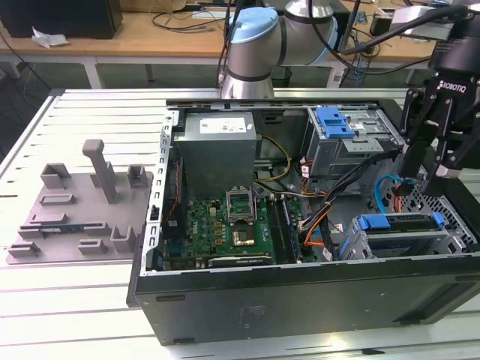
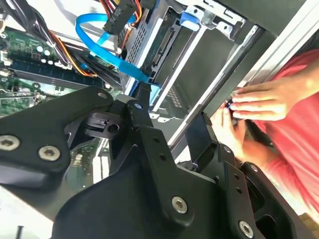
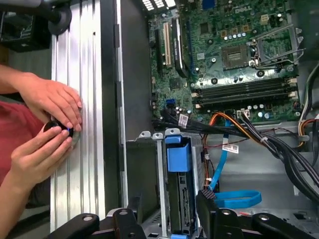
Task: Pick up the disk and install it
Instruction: 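Insert the first disk wire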
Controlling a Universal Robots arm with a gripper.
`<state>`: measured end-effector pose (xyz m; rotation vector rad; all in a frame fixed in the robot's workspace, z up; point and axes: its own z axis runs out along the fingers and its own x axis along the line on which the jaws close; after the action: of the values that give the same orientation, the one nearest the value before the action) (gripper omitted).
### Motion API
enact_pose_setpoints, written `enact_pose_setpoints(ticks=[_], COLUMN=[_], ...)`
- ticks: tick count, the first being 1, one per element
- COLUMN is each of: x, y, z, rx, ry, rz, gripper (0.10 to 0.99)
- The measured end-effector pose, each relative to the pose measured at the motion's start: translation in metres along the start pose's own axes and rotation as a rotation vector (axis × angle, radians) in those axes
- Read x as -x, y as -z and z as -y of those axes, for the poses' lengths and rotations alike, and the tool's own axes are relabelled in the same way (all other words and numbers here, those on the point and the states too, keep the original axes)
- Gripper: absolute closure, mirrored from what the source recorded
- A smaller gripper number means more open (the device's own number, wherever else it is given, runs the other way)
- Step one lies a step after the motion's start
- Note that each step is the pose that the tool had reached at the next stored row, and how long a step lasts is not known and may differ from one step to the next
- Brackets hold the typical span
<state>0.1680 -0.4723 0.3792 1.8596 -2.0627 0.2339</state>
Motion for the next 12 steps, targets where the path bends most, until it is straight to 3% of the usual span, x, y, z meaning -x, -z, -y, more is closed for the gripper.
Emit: enact_pose_setpoints(ticks=[4,7,10,12], x=[0.0002,0.0007,0.0022,0.0049], y=[-0.0004,-0.0003,0.0006,0.0021], z=[0.0002,0.0012,0.0033,0.0100], rx=[0.012,0.013,0.007,0.005], ry=[-0.041,-0.060,-0.079,-0.091], rz=[0.0052,0.0068,0.0012,-0.0070], gripper=[0.522,0.522,0.522,0.522])
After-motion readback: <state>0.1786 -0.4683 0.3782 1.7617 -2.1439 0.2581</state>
